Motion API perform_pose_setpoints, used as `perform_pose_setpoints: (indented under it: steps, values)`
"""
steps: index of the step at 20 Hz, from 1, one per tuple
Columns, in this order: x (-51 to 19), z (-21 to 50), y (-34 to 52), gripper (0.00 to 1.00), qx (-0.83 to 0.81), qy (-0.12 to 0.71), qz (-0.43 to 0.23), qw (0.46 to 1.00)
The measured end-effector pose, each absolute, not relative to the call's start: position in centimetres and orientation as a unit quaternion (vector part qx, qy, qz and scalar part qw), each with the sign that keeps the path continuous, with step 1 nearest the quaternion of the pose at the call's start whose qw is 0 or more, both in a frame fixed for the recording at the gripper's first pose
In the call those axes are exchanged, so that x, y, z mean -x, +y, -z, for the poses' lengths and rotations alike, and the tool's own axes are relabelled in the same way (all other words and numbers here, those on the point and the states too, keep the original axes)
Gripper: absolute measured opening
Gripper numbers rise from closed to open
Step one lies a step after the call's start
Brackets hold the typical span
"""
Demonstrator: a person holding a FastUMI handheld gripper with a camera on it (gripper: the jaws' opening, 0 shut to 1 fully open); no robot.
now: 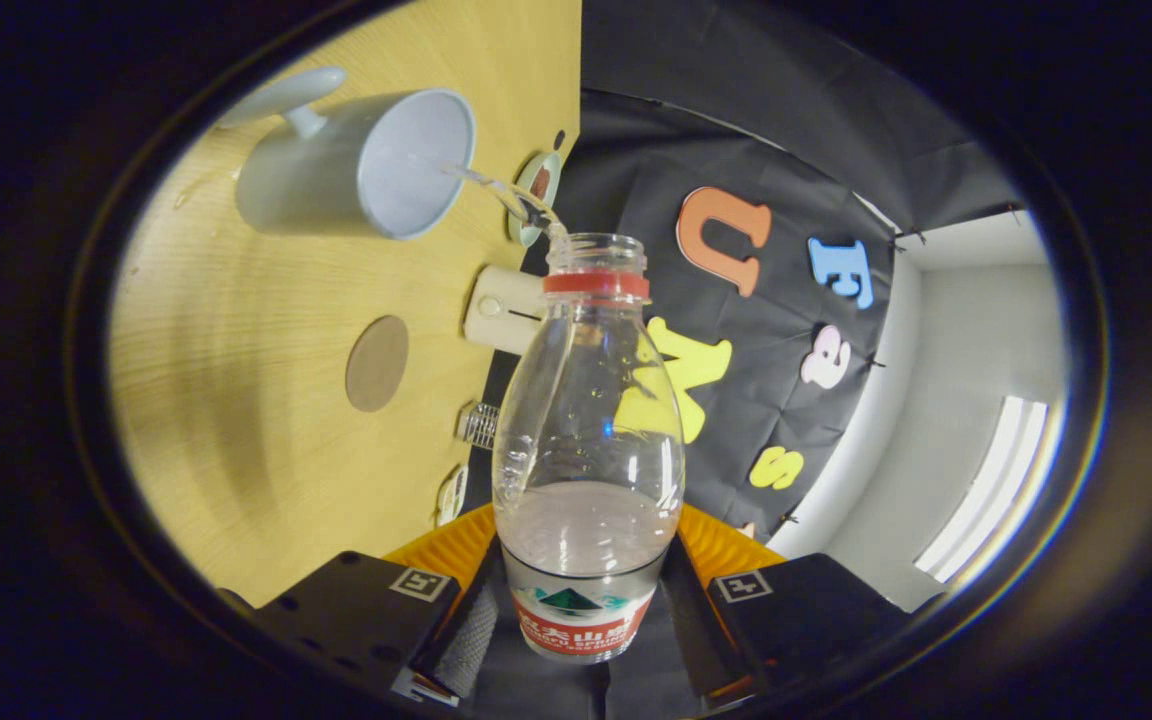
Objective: Take the bottle from table, then pour the juice into the cup, finally place the bottle on the coaster
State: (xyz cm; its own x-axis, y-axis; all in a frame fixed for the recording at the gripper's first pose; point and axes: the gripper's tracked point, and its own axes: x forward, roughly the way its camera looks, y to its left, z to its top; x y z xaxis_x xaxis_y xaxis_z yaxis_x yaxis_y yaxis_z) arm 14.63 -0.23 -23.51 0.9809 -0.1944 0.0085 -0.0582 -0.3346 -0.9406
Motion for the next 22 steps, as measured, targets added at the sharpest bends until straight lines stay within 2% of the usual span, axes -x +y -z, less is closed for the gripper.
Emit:
perform_pose_setpoints:
  steps: [16,22]
  values:
    - [-14.7,24.2,-0.6,0.81,0.827,0.094,0.059,0.552]
    - [-14.6,23.8,0.6,0.81,0.841,0.072,0.058,0.533]
